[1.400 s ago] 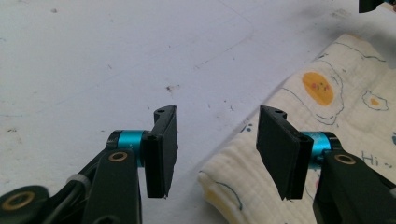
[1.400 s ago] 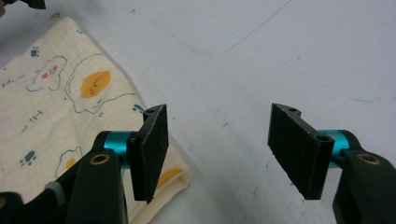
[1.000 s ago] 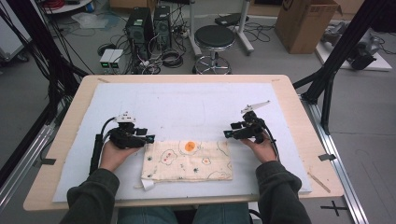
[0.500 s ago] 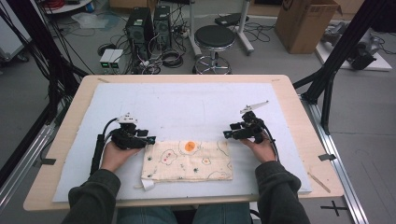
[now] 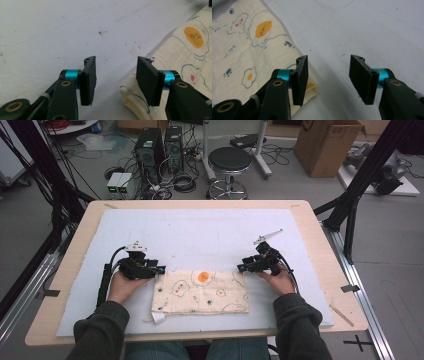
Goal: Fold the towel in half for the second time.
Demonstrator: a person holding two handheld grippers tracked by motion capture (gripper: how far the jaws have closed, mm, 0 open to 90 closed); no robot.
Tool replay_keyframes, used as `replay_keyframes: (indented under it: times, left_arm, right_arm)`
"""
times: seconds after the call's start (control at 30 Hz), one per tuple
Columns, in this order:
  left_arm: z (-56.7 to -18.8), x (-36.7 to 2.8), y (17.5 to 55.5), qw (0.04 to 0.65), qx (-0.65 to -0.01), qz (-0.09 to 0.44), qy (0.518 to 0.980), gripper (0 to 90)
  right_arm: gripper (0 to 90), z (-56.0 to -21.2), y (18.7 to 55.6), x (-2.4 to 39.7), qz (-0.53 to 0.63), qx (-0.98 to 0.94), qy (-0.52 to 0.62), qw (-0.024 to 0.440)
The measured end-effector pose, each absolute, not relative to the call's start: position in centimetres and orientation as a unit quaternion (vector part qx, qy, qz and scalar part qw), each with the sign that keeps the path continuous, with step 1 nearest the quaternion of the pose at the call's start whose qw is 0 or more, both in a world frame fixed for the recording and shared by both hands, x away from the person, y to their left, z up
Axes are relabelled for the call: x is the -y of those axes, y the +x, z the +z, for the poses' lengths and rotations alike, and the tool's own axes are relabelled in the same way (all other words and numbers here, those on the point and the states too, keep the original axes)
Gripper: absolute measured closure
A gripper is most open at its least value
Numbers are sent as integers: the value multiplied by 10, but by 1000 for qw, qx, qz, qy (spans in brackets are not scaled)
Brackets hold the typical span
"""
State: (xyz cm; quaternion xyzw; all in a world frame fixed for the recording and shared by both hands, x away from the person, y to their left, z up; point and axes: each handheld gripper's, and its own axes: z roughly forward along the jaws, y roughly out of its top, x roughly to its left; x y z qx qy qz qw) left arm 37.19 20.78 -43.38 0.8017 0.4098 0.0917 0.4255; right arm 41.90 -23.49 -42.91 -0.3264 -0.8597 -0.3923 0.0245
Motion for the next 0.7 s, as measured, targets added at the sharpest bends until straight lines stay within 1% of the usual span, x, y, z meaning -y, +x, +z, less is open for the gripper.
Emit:
replay_keyframes:
  times: [0.13,0.27,0.37,0.43,0.7]
  left_arm:
    - [-436,-208,371,419,-407,84,808,560]
    - [-438,-206,372,412,-403,76,814,565]
    - [-440,-204,371,406,-396,76,820,584]
    - [-440,-203,370,407,-389,69,823,631]
    - [-439,-200,368,404,-375,66,832,713]
  right_arm:
    - [510,-431,418,233,-385,865,-320,39]
    - [532,-433,417,231,-372,871,-319,46]
    - [551,-435,415,232,-375,870,-316,44]
    - [561,-436,413,233,-378,870,-315,41]
    - [622,-434,406,234,-371,876,-309,27]
